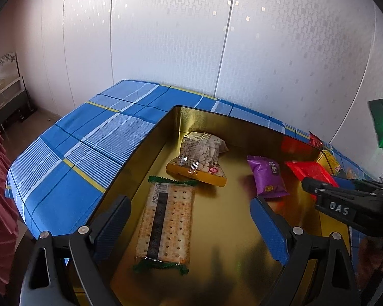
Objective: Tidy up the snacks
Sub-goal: 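Carry the red wrapper into the gold tray and lower it with the right gripper, then move both tools back over the snack pile on the blue cloth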
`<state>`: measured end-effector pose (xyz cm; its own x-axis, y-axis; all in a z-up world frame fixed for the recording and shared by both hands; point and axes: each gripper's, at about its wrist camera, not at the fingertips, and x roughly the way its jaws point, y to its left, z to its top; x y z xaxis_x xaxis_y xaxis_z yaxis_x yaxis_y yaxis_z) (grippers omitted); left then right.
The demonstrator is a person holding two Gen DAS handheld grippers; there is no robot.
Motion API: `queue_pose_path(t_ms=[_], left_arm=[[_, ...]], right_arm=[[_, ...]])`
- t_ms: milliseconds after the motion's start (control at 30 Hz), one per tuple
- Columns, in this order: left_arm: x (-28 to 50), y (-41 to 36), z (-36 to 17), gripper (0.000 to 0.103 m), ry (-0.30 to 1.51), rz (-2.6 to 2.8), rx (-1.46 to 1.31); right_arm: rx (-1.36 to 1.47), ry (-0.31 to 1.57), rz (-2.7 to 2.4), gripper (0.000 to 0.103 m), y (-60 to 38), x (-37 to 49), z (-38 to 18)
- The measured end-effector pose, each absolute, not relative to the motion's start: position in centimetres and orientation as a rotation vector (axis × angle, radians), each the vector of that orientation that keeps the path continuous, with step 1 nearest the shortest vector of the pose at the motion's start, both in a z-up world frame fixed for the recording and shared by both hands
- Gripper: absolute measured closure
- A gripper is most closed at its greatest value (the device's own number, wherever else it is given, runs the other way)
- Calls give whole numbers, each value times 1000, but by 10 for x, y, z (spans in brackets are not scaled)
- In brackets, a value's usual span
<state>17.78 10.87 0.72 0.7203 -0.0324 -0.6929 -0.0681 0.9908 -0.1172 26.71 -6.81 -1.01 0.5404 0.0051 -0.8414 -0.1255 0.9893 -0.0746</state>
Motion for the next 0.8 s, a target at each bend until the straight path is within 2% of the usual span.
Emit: queue_pose_path(t_ms=[100,233,367,600,800], left_arm=[[178,108,7,8,769,19,-145],[177,104,8,8,759,24,-132],[175,105,8,8,752,18,-133],[176,114,6,8,773,10,-190],[175,110,7,8,770,-27,-228]], right_arm=[[-84,938,110,53,-79,259,1],[-25,916,107,36,-90,258,8],[-23,911,136,35,-85,260,11],[33,744,12,35,-139,237,39],[100,831,-83,35,-200,232,21]])
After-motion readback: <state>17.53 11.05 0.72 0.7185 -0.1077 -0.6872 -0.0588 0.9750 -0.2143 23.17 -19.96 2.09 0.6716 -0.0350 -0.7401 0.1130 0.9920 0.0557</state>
